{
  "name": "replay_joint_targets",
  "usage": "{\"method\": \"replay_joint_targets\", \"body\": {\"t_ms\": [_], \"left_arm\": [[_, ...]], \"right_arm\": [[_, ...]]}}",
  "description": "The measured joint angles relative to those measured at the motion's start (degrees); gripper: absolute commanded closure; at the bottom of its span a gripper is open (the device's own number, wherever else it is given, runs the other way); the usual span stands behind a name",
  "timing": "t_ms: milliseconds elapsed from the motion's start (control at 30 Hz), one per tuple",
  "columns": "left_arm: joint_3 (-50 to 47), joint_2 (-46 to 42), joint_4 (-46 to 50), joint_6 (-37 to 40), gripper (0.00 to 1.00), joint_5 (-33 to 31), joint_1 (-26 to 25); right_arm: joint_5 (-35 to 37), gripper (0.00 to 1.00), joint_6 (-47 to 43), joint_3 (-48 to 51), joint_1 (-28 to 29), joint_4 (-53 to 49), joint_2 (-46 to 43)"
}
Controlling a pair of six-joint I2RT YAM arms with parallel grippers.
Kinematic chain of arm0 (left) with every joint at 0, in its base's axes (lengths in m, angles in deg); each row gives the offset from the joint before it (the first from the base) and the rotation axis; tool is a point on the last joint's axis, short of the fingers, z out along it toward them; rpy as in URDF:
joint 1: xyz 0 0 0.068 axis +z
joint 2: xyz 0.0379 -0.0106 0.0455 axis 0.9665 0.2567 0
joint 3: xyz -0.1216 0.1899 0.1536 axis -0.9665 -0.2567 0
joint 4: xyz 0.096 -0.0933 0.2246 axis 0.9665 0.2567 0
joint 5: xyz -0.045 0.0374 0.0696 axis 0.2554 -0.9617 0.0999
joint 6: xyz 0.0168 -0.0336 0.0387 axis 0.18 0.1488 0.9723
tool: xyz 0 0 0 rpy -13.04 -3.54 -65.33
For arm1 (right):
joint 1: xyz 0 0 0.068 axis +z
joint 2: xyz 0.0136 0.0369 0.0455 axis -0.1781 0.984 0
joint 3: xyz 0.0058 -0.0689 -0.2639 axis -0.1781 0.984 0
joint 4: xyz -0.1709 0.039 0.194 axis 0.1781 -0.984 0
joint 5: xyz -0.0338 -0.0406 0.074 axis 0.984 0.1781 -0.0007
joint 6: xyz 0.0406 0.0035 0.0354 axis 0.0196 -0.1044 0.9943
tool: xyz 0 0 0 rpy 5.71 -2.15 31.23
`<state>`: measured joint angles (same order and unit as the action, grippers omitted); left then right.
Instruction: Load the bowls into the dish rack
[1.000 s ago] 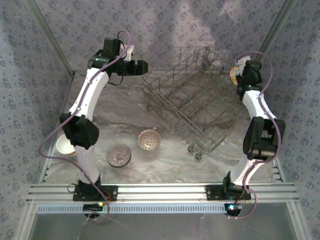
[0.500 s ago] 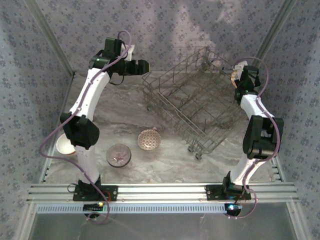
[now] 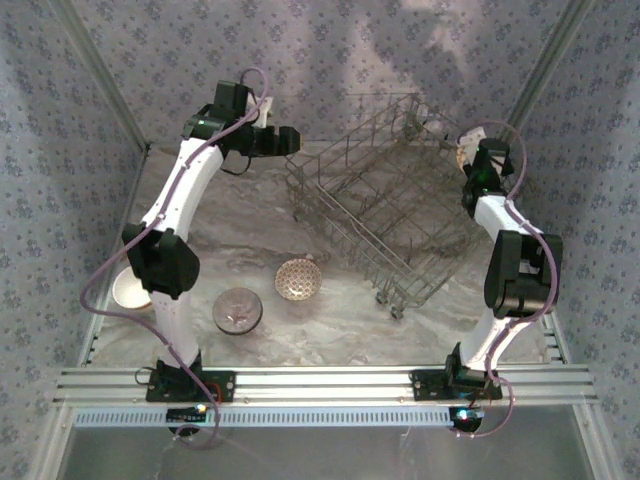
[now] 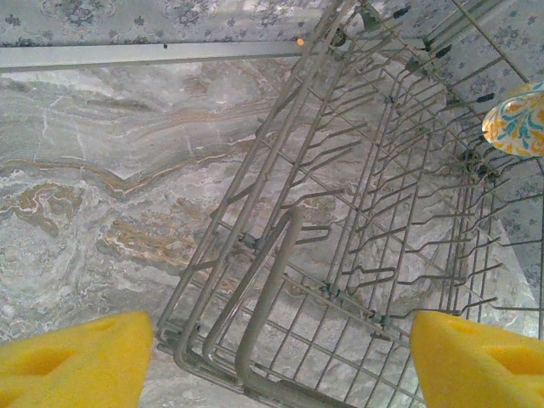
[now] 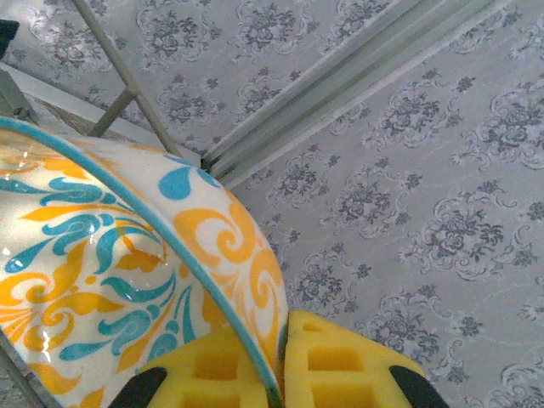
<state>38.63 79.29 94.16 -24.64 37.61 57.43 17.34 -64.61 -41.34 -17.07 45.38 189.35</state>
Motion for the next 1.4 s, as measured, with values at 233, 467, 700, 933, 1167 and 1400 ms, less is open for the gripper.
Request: {"method": "replay_joint_targets", "body": {"t_ms": [233, 467, 700, 933, 1167, 1400], "left_arm": [[-1.7, -0.5, -1.2, 0.0, 0.21, -0.3, 0.0], [-2.1, -1.1, -1.3, 0.0, 0.21, -0.6, 0.0], [-2.1, -1.2, -1.3, 0.0, 0.21, -0.7, -0.1], [-2.1, -1.6, -1.3, 0.0, 0.21, -1.0, -0.7], [-2.1, -2.0, -1.3, 0.0, 0.21, -1.4, -1.1], [-3.9, -2.5, -1.4, -0.3, 0.21, -2.3, -1.2]], "right_arm": [[1.7, 1.00, -2.4, 3.2, 1.5, 3.2, 0.0], [2.5, 1.00, -2.4, 4.6, 1.8, 5.4, -0.2], [2.9, 0.89, -2.5, 4.8, 2.0, 5.5, -0.2], [3.6, 0.83, -2.6, 5.7, 2.1, 6.4, -0.2], [3.9, 0.75, -3.4, 6.1, 2.2, 5.9, -0.2], [4.5, 0.74, -3.5, 6.1, 2.1, 5.7, -0.2]]}}
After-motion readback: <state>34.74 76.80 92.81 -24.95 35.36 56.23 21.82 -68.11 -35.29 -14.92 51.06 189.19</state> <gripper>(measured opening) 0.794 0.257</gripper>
